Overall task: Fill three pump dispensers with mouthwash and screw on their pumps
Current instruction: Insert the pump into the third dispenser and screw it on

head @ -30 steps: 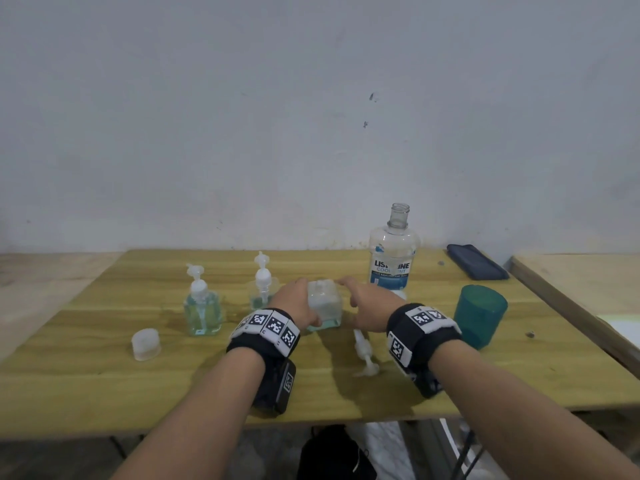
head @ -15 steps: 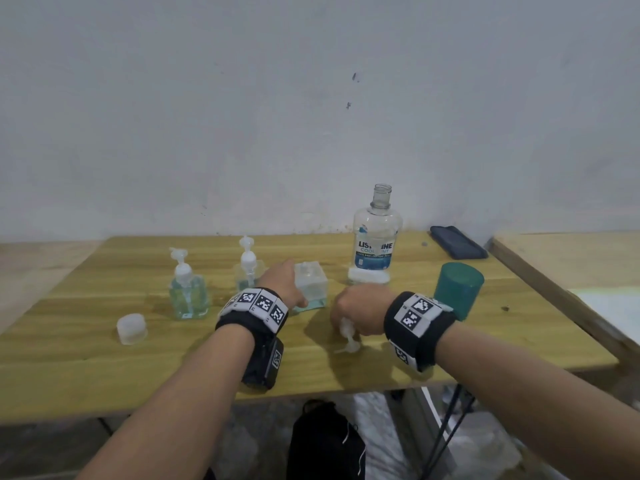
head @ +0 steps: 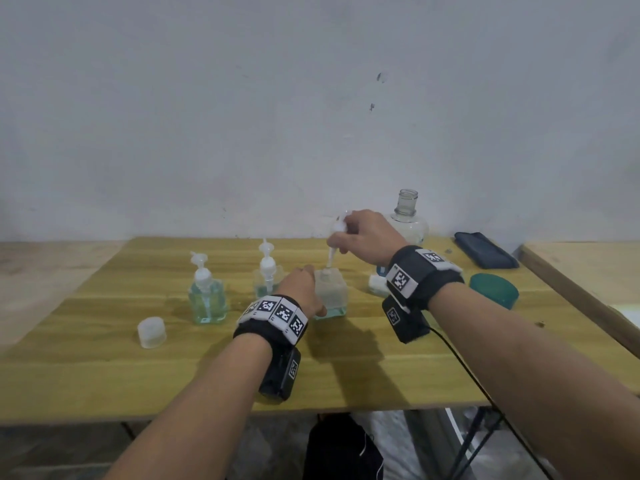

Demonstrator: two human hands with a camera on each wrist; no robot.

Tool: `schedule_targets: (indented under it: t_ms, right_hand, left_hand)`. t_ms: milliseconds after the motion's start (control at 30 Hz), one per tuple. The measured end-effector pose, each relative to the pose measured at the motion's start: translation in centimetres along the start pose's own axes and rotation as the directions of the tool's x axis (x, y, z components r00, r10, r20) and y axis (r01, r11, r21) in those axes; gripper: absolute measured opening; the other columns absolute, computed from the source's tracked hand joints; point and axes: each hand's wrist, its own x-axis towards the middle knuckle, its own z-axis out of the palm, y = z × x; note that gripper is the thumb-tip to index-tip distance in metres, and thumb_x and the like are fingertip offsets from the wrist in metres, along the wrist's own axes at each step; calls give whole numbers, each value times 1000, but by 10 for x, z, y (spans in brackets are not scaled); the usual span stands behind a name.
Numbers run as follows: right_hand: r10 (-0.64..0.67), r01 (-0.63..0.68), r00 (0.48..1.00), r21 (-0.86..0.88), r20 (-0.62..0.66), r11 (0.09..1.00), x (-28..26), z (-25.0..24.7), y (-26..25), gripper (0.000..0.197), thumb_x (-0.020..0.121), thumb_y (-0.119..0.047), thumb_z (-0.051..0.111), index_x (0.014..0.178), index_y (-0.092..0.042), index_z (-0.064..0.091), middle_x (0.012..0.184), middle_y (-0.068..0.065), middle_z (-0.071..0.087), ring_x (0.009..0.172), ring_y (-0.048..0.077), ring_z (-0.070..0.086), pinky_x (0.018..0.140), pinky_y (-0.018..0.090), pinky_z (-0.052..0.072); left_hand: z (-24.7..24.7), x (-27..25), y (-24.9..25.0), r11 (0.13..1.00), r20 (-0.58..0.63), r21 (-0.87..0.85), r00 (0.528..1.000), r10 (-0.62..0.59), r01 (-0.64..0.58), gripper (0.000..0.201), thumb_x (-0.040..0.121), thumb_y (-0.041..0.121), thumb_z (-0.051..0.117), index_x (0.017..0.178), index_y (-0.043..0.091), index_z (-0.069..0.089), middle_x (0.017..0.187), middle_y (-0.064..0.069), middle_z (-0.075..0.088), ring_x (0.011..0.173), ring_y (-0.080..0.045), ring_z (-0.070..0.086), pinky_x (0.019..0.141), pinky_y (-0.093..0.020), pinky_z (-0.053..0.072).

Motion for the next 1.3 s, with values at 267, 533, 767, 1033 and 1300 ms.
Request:
schedule_targets:
  t_ms: [267, 533, 767, 1033, 1300]
  right_hand:
    - [74, -74, 997, -14, -14, 997, 16, 13, 6, 24, 73, -33, 67, 71, -10, 68, 68, 2, 71, 71, 21, 67, 69, 40, 56]
    - [68, -29, 982, -218, 176, 976, 11, 34, 13, 24, 80, -31, 71, 67, -12, 65, 69, -1, 57, 66, 17, 53, 51, 25, 37]
    - [121, -69, 951, -185, 284, 980, 6, 40, 32, 34, 78, -47, 76, 99, -22, 66, 89, -3, 55, 75, 11, 49, 58, 22, 32]
    - [188, -219, 974, 312, 125, 924, -6, 41, 60, 23, 72, -9, 84, 92, -9, 72, 79, -1, 62, 64, 4, 54, 59, 15, 42]
    - [172, -231, 969, 386, 180, 893, -4, 48, 56, 34, 71, 5, 80, 99, -10, 66, 89, 3, 59, 71, 13, 55, 59, 22, 48]
  left_hand:
    - [-3, 2, 0, 1000, 0, 22, 1000, 16, -16, 74, 67, 21, 87, 128, 13, 47, 124, -5, 58, 112, -27, 58, 94, -43, 51]
    - [0, 10, 0, 1000, 0, -19, 1000, -1, 1, 72, 69, 19, 86, 129, 12, 47, 123, -5, 58, 112, -26, 58, 94, -41, 51]
    - [-1, 8, 2, 1000, -12, -13, 1000, -4, 4, 78, 73, 20, 84, 137, 9, 41, 134, -6, 51, 119, -27, 54, 92, -36, 50]
    - [0, 6, 1, 1000, -27, -9, 1000, 5, -5, 76, 70, 21, 85, 133, 11, 45, 129, -5, 54, 116, -26, 55, 91, -35, 48]
    - [-1, 6, 0, 1000, -27, -18, 1000, 9, -9, 69, 69, 21, 86, 127, 11, 48, 124, -4, 57, 112, -25, 56, 91, -37, 49]
